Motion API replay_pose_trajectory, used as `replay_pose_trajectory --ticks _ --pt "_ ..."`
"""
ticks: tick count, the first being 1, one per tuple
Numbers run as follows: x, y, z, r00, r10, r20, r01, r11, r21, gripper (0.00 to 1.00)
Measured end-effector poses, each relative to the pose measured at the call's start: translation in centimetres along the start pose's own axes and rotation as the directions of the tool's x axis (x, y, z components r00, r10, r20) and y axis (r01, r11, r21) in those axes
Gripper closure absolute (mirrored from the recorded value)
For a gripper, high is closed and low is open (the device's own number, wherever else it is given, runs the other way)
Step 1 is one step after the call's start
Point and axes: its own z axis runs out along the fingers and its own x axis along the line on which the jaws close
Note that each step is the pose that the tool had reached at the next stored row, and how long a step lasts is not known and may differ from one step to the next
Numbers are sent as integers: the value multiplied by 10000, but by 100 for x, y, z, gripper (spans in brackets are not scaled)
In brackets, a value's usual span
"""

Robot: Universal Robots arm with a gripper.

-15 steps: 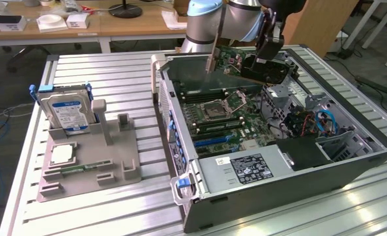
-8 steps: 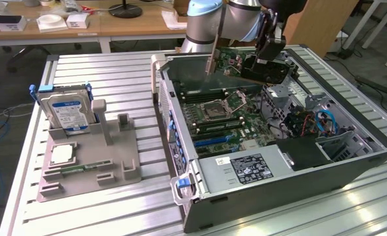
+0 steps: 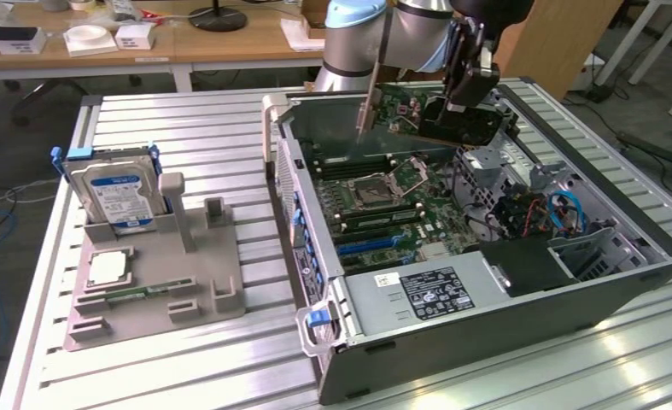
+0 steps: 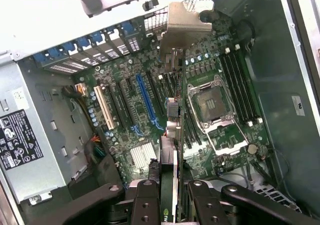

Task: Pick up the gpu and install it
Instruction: 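Insert the gpu into the slot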

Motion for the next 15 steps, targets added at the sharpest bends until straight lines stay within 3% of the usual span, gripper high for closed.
replay_pose_trajectory --ticks 8,15 --pt "3 -1 1 9967 -809 5 809 9967 -12 73" --pt "3 -2 3 9862 -1655 13 1655 9862 -7 73"
